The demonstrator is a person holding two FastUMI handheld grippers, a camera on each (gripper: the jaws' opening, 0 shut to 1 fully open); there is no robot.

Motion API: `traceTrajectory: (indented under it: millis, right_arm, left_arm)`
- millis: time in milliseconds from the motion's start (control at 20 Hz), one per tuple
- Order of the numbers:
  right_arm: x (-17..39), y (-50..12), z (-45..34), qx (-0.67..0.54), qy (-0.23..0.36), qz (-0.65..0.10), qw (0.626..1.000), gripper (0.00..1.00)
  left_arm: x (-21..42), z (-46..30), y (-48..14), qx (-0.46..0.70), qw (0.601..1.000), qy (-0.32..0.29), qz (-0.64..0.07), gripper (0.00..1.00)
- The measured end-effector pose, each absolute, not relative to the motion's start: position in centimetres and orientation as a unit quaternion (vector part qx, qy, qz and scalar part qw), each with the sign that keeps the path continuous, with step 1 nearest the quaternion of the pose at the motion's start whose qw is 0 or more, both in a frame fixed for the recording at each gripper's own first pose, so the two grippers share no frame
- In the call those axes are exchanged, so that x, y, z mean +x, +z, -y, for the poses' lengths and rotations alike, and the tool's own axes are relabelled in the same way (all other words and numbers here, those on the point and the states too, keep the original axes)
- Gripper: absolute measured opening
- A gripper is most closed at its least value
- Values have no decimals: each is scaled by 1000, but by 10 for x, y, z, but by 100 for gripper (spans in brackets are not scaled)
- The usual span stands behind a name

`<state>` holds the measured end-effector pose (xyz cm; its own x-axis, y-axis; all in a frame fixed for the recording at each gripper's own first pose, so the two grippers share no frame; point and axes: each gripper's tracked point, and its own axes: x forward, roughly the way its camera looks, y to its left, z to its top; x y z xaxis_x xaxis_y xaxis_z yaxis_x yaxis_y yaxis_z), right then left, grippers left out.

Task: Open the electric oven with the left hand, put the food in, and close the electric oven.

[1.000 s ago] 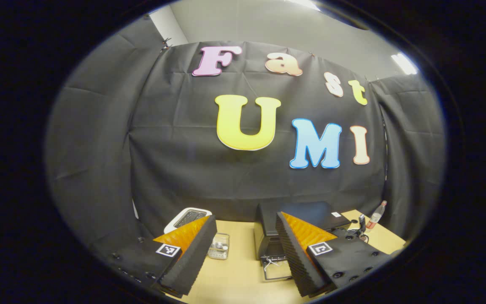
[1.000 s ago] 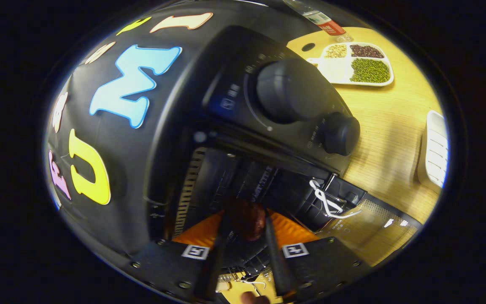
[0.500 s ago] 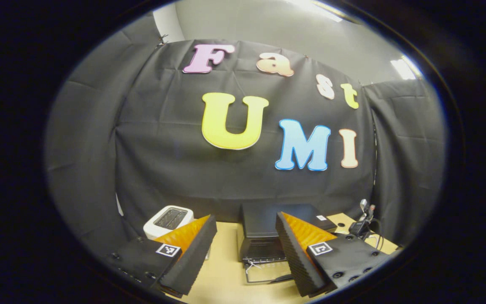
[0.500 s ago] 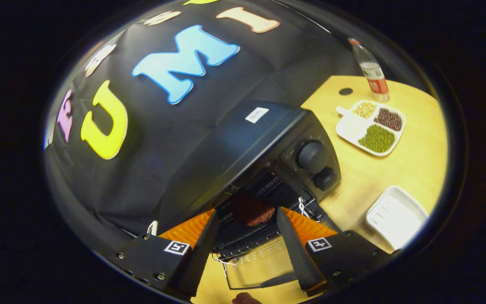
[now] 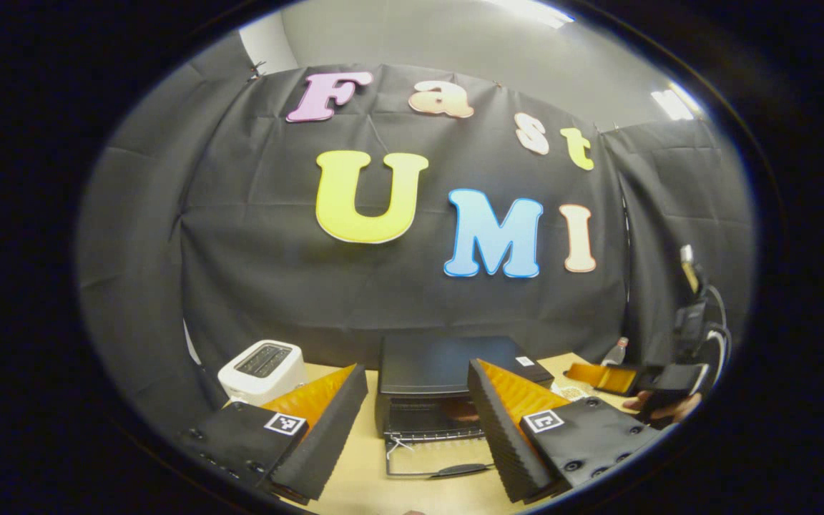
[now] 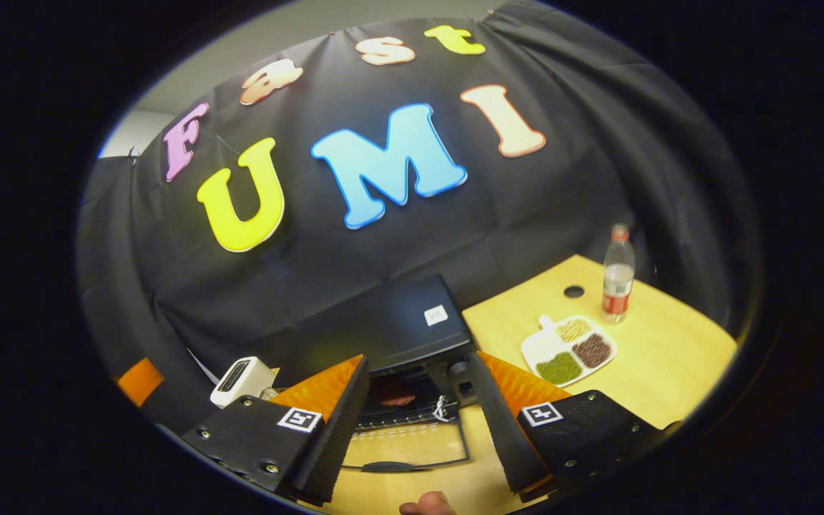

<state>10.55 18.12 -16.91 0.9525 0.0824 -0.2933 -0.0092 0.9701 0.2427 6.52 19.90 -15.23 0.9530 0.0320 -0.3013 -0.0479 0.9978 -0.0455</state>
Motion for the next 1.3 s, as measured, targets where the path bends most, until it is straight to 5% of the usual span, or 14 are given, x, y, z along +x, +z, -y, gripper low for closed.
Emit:
traceTrajectory:
  millis: [550, 1300]
  right_arm:
    - [77, -33, -106, 55, 32, -10, 998, 86]
    - [63, -39, -42, 46, -13, -3, 999, 86]
  left_arm:
    - [45, -117, -225, -19, 974, 1, -227, 96]
    - [22, -89, -362, -27, 920, 3, -391, 95]
